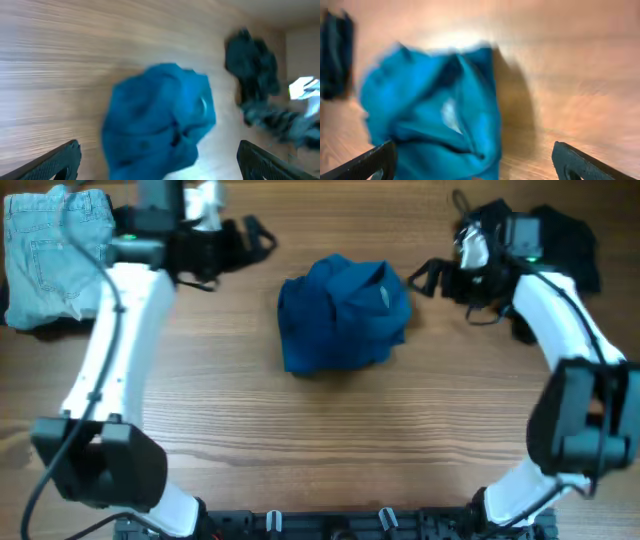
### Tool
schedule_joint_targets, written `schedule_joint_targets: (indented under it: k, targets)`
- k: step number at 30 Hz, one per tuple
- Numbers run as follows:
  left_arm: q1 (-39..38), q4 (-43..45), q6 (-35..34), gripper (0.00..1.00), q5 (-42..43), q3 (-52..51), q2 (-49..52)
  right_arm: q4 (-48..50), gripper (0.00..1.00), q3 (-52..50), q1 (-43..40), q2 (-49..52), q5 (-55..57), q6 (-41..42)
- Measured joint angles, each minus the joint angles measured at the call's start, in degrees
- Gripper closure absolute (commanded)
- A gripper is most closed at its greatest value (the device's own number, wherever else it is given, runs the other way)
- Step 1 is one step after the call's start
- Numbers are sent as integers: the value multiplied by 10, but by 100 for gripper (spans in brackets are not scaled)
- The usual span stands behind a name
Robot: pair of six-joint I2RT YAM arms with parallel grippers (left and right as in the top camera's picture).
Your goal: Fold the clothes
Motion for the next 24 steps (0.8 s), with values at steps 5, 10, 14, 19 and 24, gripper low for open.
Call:
schedule_joint_targets:
  k: [5, 10, 14, 19, 24]
  targets:
    - [-137, -2, -17, 5, -87, 1, 35, -33, 1, 51, -36, -77, 15, 10]
    - [-161, -75, -103, 64, -94, 0, 115, -68, 1, 52, -36, -83, 47, 10]
    - [-176, -81, -131, 96, -61, 0, 148, -67, 1, 52, -36, -83, 60, 10]
    - [-207, -95, -138, 96, -57, 0, 156, -68, 1, 52, -36, -83, 62, 10]
    - [-207, -85, -142, 96, -90, -25, 195, -68, 1, 52, -36, -83, 62, 10]
